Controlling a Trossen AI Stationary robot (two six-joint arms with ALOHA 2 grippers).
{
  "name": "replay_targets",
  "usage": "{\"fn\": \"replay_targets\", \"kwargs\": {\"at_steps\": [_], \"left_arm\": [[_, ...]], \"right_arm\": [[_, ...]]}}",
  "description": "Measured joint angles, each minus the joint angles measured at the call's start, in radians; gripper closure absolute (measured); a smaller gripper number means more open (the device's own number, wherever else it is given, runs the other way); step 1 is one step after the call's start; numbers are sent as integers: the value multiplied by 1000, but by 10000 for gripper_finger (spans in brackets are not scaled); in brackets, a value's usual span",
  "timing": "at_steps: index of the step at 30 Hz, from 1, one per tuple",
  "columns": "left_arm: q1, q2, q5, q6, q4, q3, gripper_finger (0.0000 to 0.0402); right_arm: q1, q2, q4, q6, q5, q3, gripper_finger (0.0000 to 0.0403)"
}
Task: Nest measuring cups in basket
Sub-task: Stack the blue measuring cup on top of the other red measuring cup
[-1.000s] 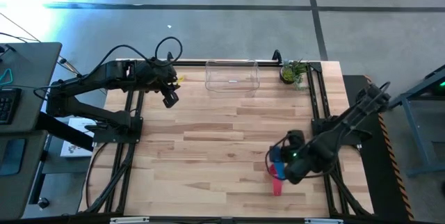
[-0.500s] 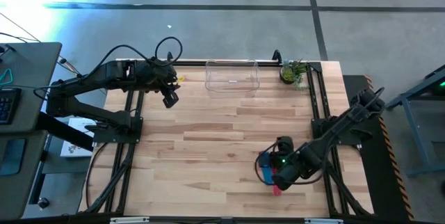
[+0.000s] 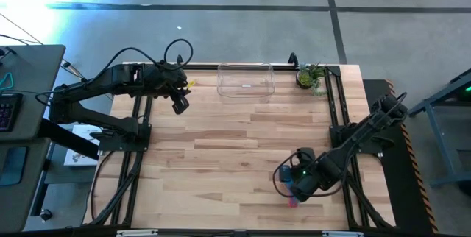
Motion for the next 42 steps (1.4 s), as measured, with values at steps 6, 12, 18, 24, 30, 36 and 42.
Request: {"fn": "replay_targets", "kwargs": {"at_steps": [6,12,18,24,30,36,42], "left_arm": [[0,0,0,-26,0,0,284],[0,0,0,-42,0,0,284],[0,0,-2,-51,1,0,284],[0,0,-2,-51,0,0,284],[0,0,-2,-51,0,0,284],[-1,0,-2,-51,0,0,284],[-1,0,-2,-51,0,0,284]], "right_arm": [[0,0,-36,9,-27,0,402],[0,22,-14,21,-63,0,402],[0,72,9,24,-113,0,402],[-1,74,-8,24,-142,0,402],[-15,77,-26,19,-125,0,402],[-27,77,-29,12,-136,0,402],[-27,77,-29,8,-139,0,395]]}}
